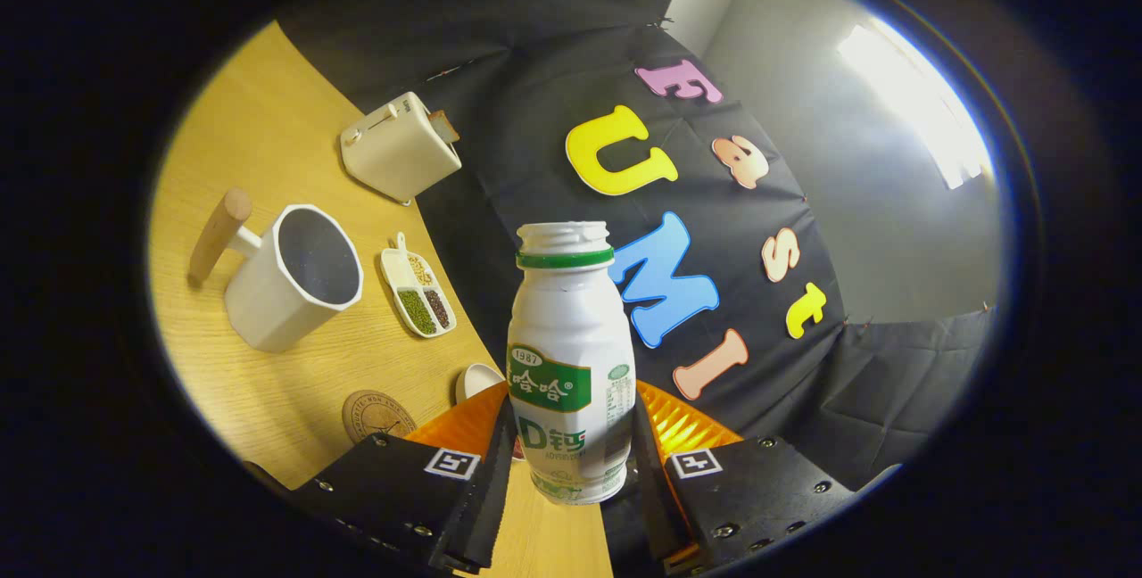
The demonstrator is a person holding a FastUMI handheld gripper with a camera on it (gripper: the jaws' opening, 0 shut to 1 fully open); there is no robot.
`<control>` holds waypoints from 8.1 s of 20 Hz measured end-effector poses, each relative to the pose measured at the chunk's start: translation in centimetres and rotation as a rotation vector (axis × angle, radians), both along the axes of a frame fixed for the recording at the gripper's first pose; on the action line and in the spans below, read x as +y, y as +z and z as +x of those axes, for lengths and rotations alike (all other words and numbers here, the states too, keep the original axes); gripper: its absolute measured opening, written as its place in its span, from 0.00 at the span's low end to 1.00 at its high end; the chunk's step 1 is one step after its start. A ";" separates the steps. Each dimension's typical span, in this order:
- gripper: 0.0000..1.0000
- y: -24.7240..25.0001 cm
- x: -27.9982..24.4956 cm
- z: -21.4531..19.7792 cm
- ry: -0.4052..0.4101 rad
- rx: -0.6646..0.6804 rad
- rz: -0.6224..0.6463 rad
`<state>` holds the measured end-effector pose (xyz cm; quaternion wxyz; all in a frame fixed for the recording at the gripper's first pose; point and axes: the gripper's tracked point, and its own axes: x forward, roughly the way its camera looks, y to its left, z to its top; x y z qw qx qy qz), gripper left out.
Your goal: Take the bottle from table, then pour the juice into the cup, finally place the bottle on the coaster
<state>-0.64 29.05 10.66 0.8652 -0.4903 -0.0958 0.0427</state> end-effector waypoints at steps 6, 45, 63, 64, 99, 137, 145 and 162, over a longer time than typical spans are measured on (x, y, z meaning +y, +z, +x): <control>0.63 0.0 1.3 0.1 -0.011 -0.039 -0.118; 0.63 1.0 4.5 0.1 -0.020 -0.200 -0.529; 0.63 1.1 4.6 0.3 -0.027 -0.225 -0.580; 0.63 1.1 4.5 0.2 -0.028 -0.227 -0.582; 0.63 1.5 5.2 0.1 -0.026 -0.309 -0.724; 0.63 1.1 7.5 -0.2 0.008 -0.433 -0.951; 0.63 0.7 7.6 -0.4 0.018 -0.452 -1.000; 0.63 0.0 7.4 -0.2 0.023 -0.424 -1.003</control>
